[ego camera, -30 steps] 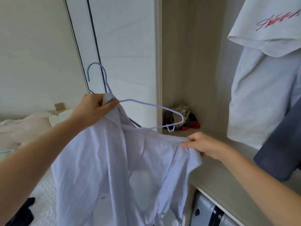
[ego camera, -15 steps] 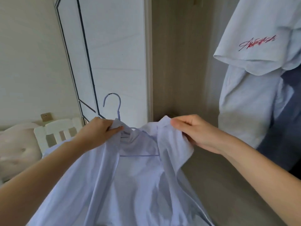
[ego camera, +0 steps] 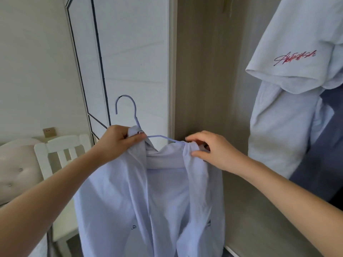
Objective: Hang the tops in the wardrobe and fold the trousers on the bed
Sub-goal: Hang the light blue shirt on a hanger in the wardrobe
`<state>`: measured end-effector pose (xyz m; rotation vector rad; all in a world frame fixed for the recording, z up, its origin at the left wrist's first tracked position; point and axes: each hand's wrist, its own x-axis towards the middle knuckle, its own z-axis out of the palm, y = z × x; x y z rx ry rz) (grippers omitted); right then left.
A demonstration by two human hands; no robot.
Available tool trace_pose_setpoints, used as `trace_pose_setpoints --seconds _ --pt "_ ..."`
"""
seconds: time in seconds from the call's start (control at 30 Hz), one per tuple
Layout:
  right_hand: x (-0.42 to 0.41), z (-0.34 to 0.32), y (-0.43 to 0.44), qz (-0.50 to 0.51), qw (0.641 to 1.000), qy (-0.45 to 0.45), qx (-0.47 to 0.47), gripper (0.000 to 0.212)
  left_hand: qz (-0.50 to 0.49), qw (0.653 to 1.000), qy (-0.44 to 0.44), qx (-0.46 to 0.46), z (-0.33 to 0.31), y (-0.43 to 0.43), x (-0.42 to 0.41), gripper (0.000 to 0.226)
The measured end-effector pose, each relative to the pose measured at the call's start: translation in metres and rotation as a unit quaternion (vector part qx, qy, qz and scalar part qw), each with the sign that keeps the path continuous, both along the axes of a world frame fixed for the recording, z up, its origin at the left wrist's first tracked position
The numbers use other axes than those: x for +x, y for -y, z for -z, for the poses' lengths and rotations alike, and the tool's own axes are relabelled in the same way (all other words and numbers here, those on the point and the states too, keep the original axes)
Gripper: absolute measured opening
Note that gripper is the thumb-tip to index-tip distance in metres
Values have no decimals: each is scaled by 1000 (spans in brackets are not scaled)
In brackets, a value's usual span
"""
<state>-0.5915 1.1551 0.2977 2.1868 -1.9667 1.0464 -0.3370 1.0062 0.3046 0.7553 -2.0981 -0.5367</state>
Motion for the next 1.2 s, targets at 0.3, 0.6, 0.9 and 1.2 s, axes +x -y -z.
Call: trace_pose_setpoints --seconds 0.3,0.6,0.9,1.2 --pt "15 -18 0 -17 1000 8 0 42 49 996 53 -59 -11 -11 -20 58" --pt "9 -14 5 4 986 165 -16 47 82 988 103 -83 -6 8 -25 30" --pt "-25 -3 -1 94 979 173 -57 37 -93 995 -17 42 -11 4 -17 33" --pt "-19 -12 -2 131 968 174 -123 32 202 937 131 253 -3 -59 -52 18"
